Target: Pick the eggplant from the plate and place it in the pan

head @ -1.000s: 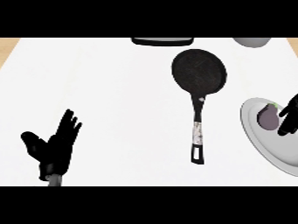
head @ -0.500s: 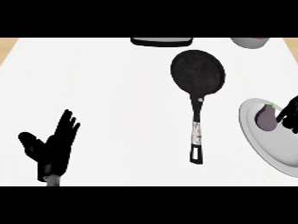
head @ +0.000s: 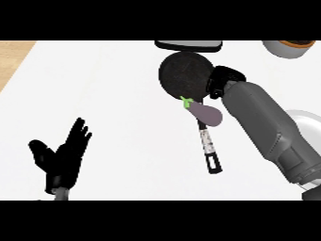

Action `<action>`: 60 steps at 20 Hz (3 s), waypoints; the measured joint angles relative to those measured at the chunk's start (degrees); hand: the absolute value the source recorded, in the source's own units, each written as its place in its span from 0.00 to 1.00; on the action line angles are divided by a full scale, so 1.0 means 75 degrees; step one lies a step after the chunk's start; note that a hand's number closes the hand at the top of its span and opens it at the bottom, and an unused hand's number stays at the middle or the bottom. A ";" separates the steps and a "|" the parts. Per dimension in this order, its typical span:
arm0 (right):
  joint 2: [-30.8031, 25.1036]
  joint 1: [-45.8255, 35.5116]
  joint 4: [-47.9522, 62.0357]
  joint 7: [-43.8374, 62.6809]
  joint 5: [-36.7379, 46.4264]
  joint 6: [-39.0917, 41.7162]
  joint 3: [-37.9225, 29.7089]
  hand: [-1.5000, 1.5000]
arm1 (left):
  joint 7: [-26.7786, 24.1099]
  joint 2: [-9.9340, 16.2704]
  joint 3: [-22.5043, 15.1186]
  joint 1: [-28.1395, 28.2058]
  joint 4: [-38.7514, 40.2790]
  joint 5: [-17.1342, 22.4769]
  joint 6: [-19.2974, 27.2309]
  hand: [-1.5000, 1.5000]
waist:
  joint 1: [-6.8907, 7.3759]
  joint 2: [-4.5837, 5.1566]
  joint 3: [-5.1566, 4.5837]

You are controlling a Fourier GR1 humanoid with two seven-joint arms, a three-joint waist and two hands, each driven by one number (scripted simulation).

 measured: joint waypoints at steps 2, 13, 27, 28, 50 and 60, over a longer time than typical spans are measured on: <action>0.0622 -0.0355 -0.0350 0.0319 0.0399 -0.0864 0.0341 1.00 | 0.0005 -0.0034 -0.0051 -0.0060 0.0027 -0.0031 -0.0004 0.50 | 0.0069 0.0031 0.0022; 0.1522 -0.1598 -0.1872 0.3172 0.2453 -0.4317 0.2479 1.00 | 0.0042 -0.0118 -0.0031 -0.0236 0.0143 -0.0108 0.0102 0.50 | -0.0073 0.0079 0.0059; 0.1540 -0.1724 -0.1571 0.3489 0.3165 -0.5589 0.2144 1.00 | -0.0301 -0.0168 0.0257 -0.0059 0.0150 -0.0093 0.0125 0.50 | -0.0451 0.0132 0.0095; 0.1534 -0.1712 -0.1373 0.3415 0.3257 -0.5744 0.2027 1.00 | -0.0226 -0.0125 0.0288 -0.0034 0.0075 -0.0045 0.0088 0.50 | -0.0454 0.0138 0.0092; -0.0345 -0.0892 0.2276 -0.0091 0.2378 -0.7812 -0.0585 0.00 | -0.0034 -0.0235 0.0141 -0.0287 -0.0080 -0.0235 0.0012 0.50 | -0.0062 0.0413 0.0108; -0.0575 -0.0515 0.2233 -0.1986 0.1421 -0.7981 -0.1598 0.00 | 0.0010 -0.0334 0.0029 -0.0355 -0.0098 -0.0320 0.0025 0.50 | 0.0041 0.0489 0.0143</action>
